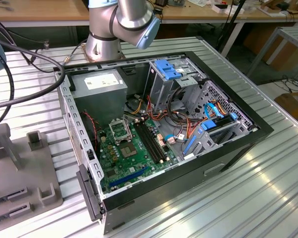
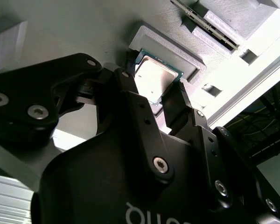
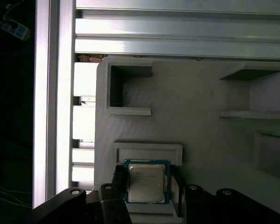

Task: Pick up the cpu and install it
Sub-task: 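Pick up the cpu and move it towards the insertion slot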

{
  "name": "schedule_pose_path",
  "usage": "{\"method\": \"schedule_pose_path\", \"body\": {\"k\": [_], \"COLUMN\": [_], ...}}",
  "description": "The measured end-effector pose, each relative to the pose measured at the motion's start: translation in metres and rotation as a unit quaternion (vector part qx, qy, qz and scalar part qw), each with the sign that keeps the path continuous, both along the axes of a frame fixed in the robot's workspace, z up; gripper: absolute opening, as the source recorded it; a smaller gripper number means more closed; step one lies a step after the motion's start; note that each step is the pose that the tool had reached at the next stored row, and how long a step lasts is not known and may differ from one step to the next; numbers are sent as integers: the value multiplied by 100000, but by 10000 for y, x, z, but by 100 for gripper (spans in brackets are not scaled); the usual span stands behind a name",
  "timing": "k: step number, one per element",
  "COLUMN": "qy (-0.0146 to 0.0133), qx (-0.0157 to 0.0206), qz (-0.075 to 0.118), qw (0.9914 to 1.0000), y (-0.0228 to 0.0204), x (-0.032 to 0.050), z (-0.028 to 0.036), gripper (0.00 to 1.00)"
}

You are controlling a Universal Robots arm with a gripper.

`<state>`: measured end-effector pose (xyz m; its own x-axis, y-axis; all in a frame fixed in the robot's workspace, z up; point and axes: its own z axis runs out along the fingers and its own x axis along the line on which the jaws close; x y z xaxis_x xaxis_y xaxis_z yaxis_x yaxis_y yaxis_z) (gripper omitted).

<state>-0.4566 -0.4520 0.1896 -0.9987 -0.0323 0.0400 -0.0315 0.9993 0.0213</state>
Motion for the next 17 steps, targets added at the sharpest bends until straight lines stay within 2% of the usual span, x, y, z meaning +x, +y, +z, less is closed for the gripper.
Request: {"method": "schedule_pose_path", "body": {"k": [5, 6, 12, 13, 14, 17], "qy": [-1, 0, -2, -3, -1, -3], "qx": [-1, -1, 0, 0, -1, 1], "qz": [-6, -7, -7, -6, -8, -6], "qw": [100000, 100000, 100000, 100000, 100000, 100000], "y": [0, 0, 0, 0, 0, 0], "x": [0, 0, 0, 0, 0, 0], "z": [0, 0, 18, 18, 18, 18], "gripper": [52, 58, 58, 56, 50, 47]}}
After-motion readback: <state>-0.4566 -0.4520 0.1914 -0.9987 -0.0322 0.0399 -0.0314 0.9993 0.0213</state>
